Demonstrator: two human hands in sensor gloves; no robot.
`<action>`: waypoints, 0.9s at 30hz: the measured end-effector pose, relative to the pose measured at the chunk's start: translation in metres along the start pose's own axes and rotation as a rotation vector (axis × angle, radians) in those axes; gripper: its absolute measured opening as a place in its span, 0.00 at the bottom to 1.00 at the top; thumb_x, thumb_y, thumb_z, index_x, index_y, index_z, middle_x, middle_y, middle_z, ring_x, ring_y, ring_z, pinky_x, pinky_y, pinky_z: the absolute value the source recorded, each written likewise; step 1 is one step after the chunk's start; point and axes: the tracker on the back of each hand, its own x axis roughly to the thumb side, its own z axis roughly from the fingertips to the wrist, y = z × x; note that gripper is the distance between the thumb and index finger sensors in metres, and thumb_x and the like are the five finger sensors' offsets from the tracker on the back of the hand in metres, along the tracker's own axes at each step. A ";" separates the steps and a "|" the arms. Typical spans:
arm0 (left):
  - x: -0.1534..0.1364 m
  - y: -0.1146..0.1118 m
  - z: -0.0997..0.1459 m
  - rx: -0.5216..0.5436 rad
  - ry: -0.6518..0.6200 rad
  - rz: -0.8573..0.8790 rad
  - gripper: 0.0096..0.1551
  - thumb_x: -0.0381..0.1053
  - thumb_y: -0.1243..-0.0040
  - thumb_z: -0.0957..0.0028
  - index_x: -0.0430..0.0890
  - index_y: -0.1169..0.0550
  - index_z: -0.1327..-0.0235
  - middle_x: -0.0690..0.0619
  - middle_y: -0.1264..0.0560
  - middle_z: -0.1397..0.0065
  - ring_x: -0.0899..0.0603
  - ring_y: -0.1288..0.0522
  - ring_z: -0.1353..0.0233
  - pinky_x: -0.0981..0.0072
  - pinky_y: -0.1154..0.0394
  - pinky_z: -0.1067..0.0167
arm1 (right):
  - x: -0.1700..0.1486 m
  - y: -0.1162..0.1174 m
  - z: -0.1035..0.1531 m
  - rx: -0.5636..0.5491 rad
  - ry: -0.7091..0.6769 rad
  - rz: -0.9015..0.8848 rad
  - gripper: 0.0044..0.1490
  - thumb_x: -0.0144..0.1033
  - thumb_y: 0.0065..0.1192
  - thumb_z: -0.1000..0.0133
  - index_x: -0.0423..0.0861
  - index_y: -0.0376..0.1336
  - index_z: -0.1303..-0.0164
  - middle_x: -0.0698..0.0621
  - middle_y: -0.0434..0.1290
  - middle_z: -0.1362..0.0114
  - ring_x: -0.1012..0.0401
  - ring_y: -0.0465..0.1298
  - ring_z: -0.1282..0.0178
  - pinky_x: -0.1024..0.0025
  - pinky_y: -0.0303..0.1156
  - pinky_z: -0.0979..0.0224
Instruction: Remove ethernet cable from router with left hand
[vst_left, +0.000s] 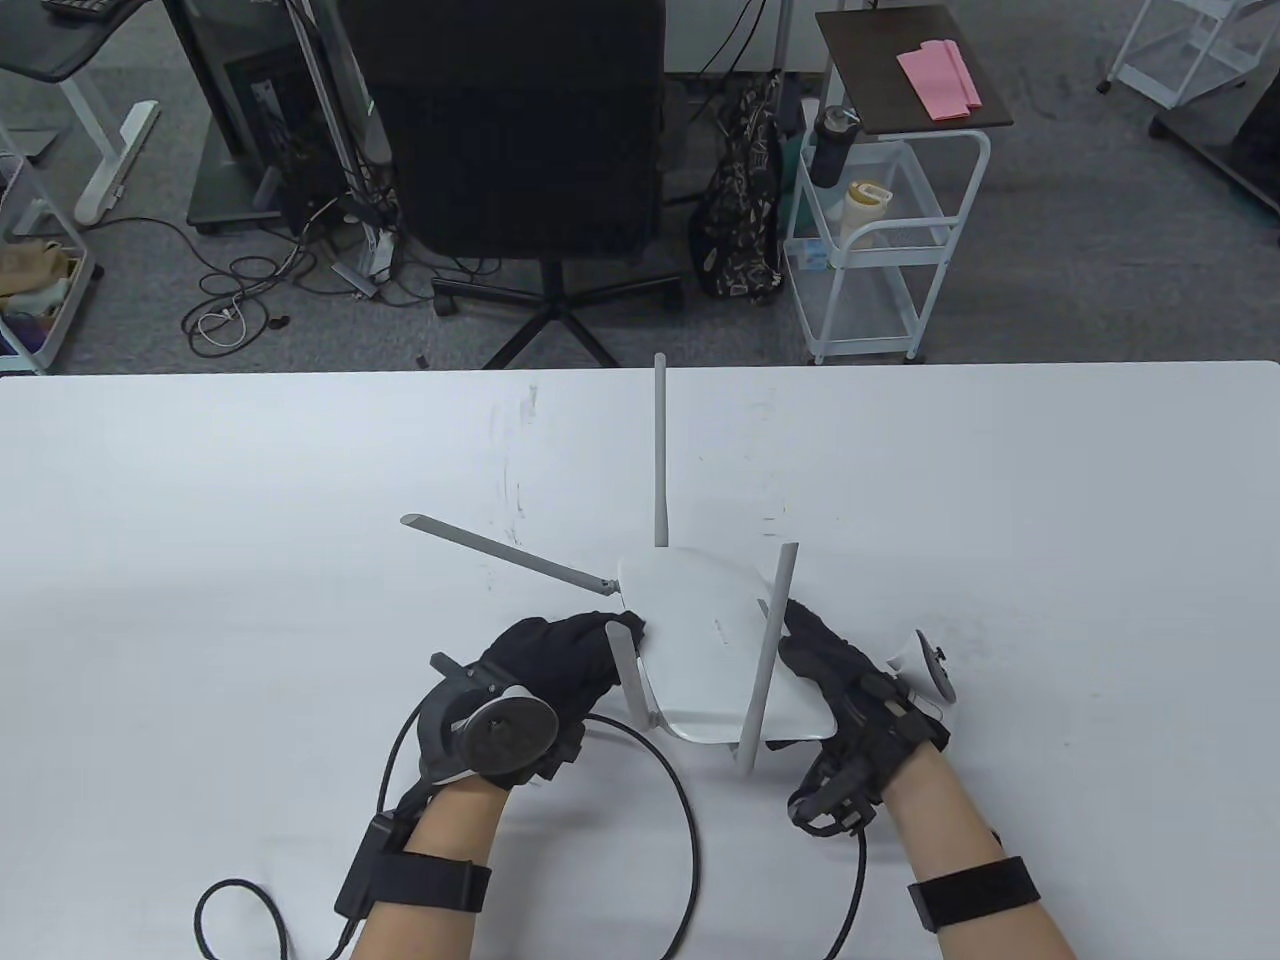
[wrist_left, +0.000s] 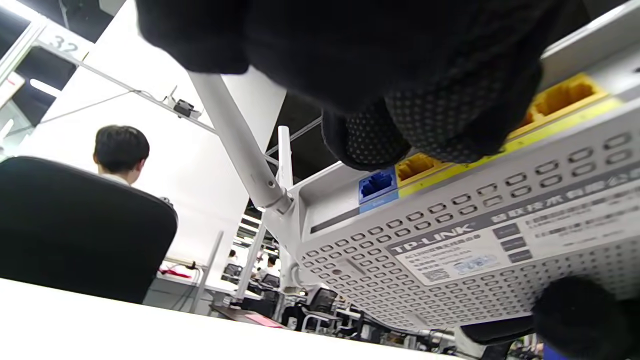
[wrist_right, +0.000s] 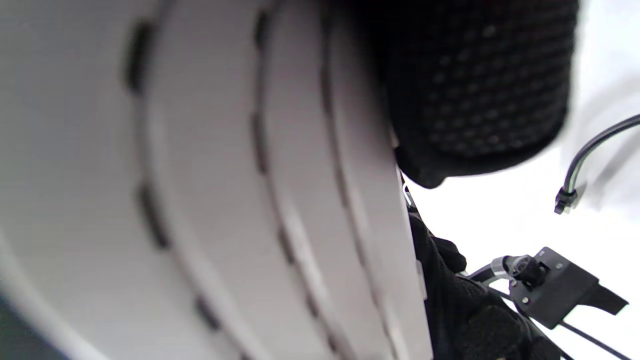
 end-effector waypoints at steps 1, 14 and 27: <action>0.002 -0.001 0.001 0.023 0.007 -0.033 0.25 0.57 0.22 0.64 0.64 0.16 0.49 0.60 0.13 0.48 0.58 0.16 0.77 0.68 0.14 0.64 | -0.001 0.001 0.000 -0.015 -0.017 0.003 0.49 0.35 0.52 0.34 0.31 0.28 0.23 0.23 0.63 0.37 0.47 0.86 0.58 0.69 0.87 0.63; 0.001 -0.004 0.004 0.035 0.005 -0.085 0.26 0.57 0.23 0.62 0.64 0.17 0.48 0.60 0.14 0.48 0.58 0.16 0.76 0.68 0.14 0.62 | -0.004 0.006 0.002 -0.036 -0.036 0.017 0.49 0.36 0.51 0.34 0.31 0.27 0.24 0.24 0.62 0.36 0.48 0.85 0.56 0.69 0.87 0.62; -0.006 -0.005 0.004 -0.037 0.007 0.001 0.26 0.57 0.23 0.63 0.64 0.16 0.48 0.60 0.13 0.47 0.57 0.16 0.74 0.67 0.14 0.60 | -0.004 0.001 0.001 -0.017 -0.014 0.045 0.49 0.36 0.50 0.34 0.31 0.27 0.24 0.23 0.62 0.37 0.48 0.85 0.57 0.70 0.87 0.62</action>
